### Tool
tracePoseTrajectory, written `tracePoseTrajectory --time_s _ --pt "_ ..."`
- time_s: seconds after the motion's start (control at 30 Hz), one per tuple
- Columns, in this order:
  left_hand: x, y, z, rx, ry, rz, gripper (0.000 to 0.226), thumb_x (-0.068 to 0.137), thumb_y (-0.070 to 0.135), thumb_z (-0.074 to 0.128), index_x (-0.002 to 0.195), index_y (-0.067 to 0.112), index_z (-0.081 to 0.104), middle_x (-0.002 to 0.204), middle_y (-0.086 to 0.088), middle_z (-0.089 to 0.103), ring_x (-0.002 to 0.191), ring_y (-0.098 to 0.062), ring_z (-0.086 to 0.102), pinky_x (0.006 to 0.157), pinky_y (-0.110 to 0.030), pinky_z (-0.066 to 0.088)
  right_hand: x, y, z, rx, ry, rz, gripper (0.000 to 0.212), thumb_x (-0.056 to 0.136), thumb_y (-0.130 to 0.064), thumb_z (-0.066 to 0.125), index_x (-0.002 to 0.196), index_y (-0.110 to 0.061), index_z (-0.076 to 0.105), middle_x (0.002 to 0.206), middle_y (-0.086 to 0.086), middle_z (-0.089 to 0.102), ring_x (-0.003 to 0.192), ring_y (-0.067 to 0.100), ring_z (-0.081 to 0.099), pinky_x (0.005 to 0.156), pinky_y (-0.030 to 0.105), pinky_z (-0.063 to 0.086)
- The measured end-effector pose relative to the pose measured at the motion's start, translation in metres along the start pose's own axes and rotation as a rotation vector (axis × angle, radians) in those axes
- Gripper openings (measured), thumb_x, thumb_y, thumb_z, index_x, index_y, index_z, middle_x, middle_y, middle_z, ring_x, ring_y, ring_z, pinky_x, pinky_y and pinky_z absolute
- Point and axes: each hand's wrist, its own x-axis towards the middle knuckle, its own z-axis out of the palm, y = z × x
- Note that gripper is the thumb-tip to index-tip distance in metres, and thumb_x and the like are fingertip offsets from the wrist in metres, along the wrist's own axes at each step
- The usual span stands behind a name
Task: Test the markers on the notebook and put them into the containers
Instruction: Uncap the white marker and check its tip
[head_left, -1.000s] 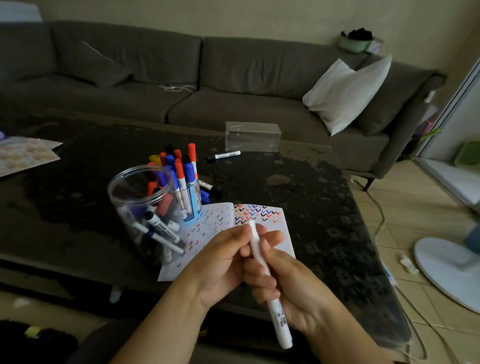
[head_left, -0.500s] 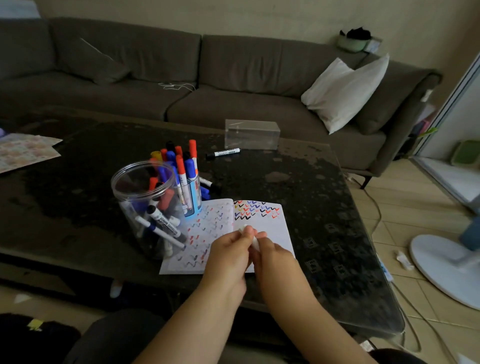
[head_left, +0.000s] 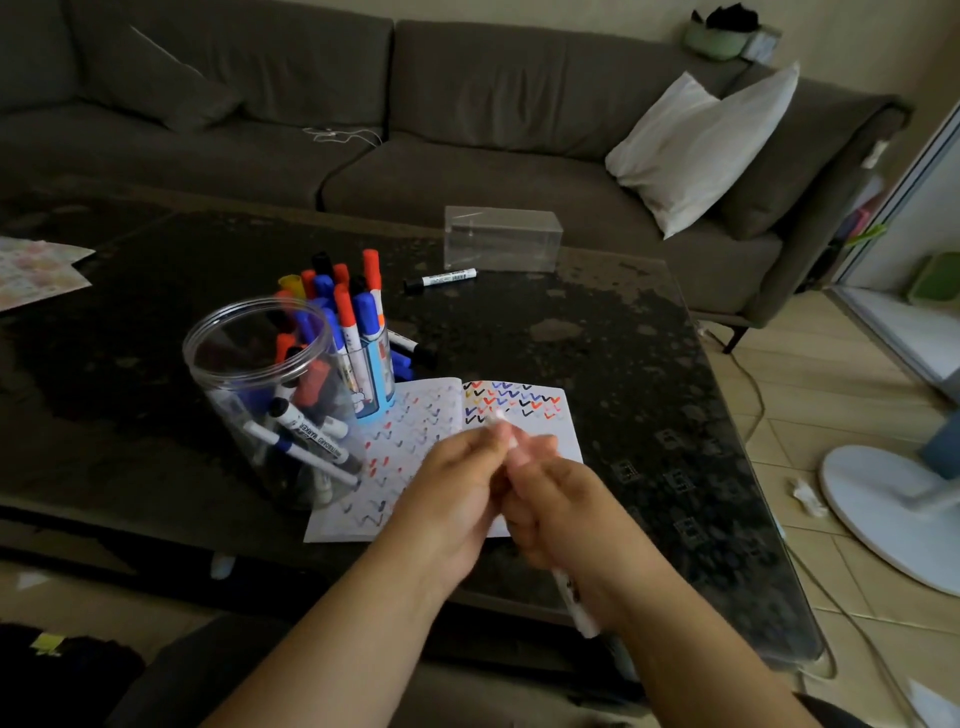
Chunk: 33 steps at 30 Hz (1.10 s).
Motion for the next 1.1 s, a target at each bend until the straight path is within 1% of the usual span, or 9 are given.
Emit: tracePoseTrajectory --time_s 0.1,0.2,0.4,0.47,0.57,0.7,0.83,0.93,1.1 --pt "0.013 0.005 -0.008 0.122 0.151 0.035 0.026 0.096 0.032 0.047 0.097 0.012 0.063 0.092 -0.002 0.074 0.098 -0.016 0.067 0.099 -0.038 0.045 0.003 0.013 -0.002 -0.446 0.062 -0.147 0.023 0.1 -0.027 0.043 0.091 -0.023 0.064 0.048 -0.019 0.052 0.046 -0.001 0.045 0.053 0.013 0.034" --pt "0.019 0.003 -0.017 0.334 0.239 0.067 0.025 0.089 0.046 0.053 0.093 0.028 0.07 0.108 0.011 0.069 0.11 -0.012 0.058 0.104 -0.04 0.04 0.007 0.016 -0.016 -0.477 0.123 0.009 0.037 0.098 -0.038 0.041 0.1 -0.01 0.065 0.057 -0.007 0.054 0.051 0.005 0.046 0.059 0.028 0.041" --pt "0.028 0.004 -0.028 0.659 0.382 0.205 0.024 0.091 0.04 0.053 0.082 0.021 0.064 0.07 0.01 0.057 0.074 -0.009 0.054 0.059 -0.022 0.038 0.027 0.015 -0.03 -0.149 0.089 0.12 0.025 0.101 -0.016 0.038 0.125 -0.019 0.046 0.089 0.001 0.073 0.06 0.007 0.055 0.062 0.02 0.049" --pt "0.035 0.001 -0.033 0.767 0.325 0.252 0.015 0.089 0.034 0.058 0.085 0.023 0.066 0.073 0.011 0.06 0.074 -0.006 0.056 0.06 -0.02 0.039 0.04 0.018 -0.035 -0.058 0.109 0.092 0.028 0.099 -0.011 0.045 0.122 -0.027 0.047 0.094 0.003 0.073 0.06 0.008 0.059 0.062 0.021 0.051" --pt "0.047 -0.006 -0.039 0.961 0.273 0.305 0.006 0.088 0.025 0.062 0.092 0.025 0.067 0.084 0.014 0.063 0.08 0.0 0.057 0.065 -0.011 0.039 0.061 0.017 -0.04 0.274 0.16 0.109 0.015 0.098 -0.008 0.047 0.102 -0.011 0.062 0.096 0.017 0.07 0.062 0.013 0.064 0.062 0.021 0.054" --pt "0.061 -0.019 -0.044 1.051 0.208 0.365 0.012 0.087 0.02 0.063 0.099 0.024 0.065 0.092 0.013 0.064 0.087 -0.002 0.059 0.068 -0.004 0.038 0.087 0.021 -0.051 0.619 0.169 0.162 0.019 0.095 0.001 0.045 0.105 -0.001 0.062 0.085 0.017 0.07 0.073 0.017 0.07 0.062 0.021 0.057" --pt "0.072 -0.027 -0.042 1.266 0.116 0.434 0.015 0.091 0.022 0.056 0.105 0.023 0.058 0.101 0.005 0.062 0.098 -0.014 0.054 0.09 -0.029 0.039 0.106 0.033 -0.055 0.25 0.167 0.067 0.015 0.097 -0.012 0.048 0.105 -0.009 0.06 0.076 0.006 0.065 0.066 0.011 0.059 0.062 0.019 0.052" --pt "0.076 -0.032 -0.041 1.366 0.117 0.445 0.018 0.095 0.027 0.047 0.113 0.028 0.051 0.112 0.009 0.056 0.109 -0.012 0.045 0.098 -0.026 0.024 0.12 0.041 -0.056 -0.252 0.304 -0.06 0.021 0.095 -0.032 0.052 0.093 -0.019 0.069 0.061 -0.011 0.06 0.058 -0.001 0.054 0.056 0.012 0.044" --pt "0.081 -0.037 -0.043 1.394 0.15 0.438 0.024 0.096 0.03 0.043 0.119 0.032 0.047 0.12 0.012 0.052 0.114 -0.007 0.041 0.104 -0.026 0.019 0.13 0.054 -0.052 -0.339 0.452 -0.21 0.012 0.089 -0.013 0.061 0.079 -0.012 0.067 0.065 -0.009 0.063 0.061 -0.005 0.059 0.056 0.009 0.046"
